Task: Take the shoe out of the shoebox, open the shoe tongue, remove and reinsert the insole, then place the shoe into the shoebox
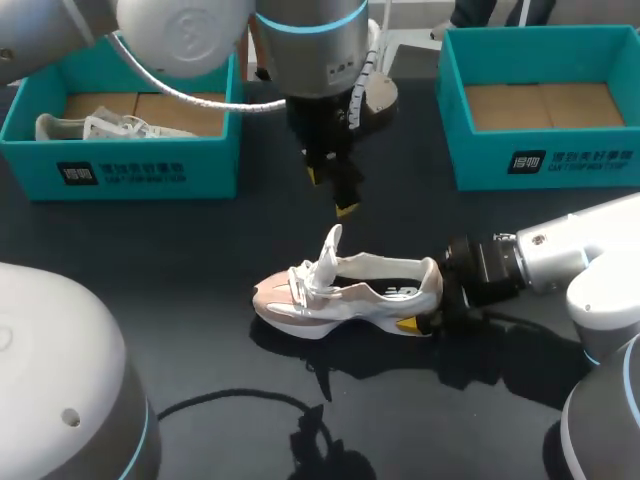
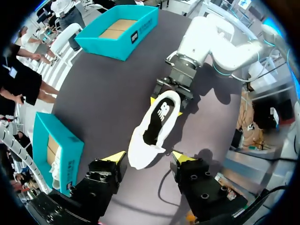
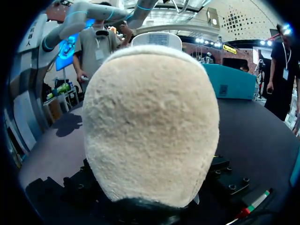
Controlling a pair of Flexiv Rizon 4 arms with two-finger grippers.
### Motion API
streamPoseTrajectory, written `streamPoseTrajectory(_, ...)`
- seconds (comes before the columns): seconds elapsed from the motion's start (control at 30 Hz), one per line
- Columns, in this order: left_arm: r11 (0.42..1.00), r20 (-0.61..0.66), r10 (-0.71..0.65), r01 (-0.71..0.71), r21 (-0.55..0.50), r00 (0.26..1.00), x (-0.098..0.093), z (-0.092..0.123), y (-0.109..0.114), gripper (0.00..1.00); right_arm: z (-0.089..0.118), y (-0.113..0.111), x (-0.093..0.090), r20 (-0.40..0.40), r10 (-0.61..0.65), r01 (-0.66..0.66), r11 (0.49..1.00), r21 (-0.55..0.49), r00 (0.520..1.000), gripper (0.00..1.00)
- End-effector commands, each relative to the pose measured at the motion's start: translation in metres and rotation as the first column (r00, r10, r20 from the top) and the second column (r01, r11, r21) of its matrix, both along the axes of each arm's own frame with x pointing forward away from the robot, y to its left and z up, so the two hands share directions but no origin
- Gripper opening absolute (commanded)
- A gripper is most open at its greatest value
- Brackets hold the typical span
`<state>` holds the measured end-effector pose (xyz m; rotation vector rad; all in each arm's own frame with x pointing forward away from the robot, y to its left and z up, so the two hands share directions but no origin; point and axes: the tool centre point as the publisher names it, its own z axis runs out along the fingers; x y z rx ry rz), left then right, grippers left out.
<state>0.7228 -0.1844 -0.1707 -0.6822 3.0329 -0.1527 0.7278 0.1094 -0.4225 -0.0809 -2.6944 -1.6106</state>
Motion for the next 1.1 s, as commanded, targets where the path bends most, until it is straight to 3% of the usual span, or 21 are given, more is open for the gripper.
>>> streamPoseTrajectory(0.03, 0.652, 0.053, -0.736, 0.727, -0.215, 0.675, 0.004, -0.003, -0.016, 0.00, 0.000, 0.000, 0.000, 0.000, -0.001, 0.001, 1.000, -0.004, 1.000, 0.00)
streamPoseTrajectory(0.3, 0.588, -0.008, -0.791, 0.755, -0.290, 0.612, -0.003, -0.034, -0.050, 0.00, 0.000, 0.000, 0.000, 0.000, -0.001, 0.001, 1.000, -0.004, 1.000, 0.00)
streamPoseTrajectory(0.6, 0.637, -0.136, -0.767, 0.719, -0.279, 0.627, -0.013, -0.079, -0.057, 0.00, 0.000, 0.000, 0.000, 0.000, -0.001, 0.001, 1.000, -0.004, 1.000, 0.00)
streamPoseTrajectory(0.7, 0.677, -0.202, -0.736, 0.692, -0.250, 0.646, -0.016, -0.094, -0.060, 0.00, 0.000, 0.000, 0.000, 0.000, -0.001, 0.001, 1.000, -0.004, 1.000, 0.00)
streamPoseTrajectory(1.1, 0.677, -0.202, -0.736, 0.692, -0.250, 0.646, -0.016, -0.094, -0.060, 0.00, 0.000, 0.000, 0.000, 0.000, -0.001, 0.001, 1.000, -0.004, 1.000, 0.00)
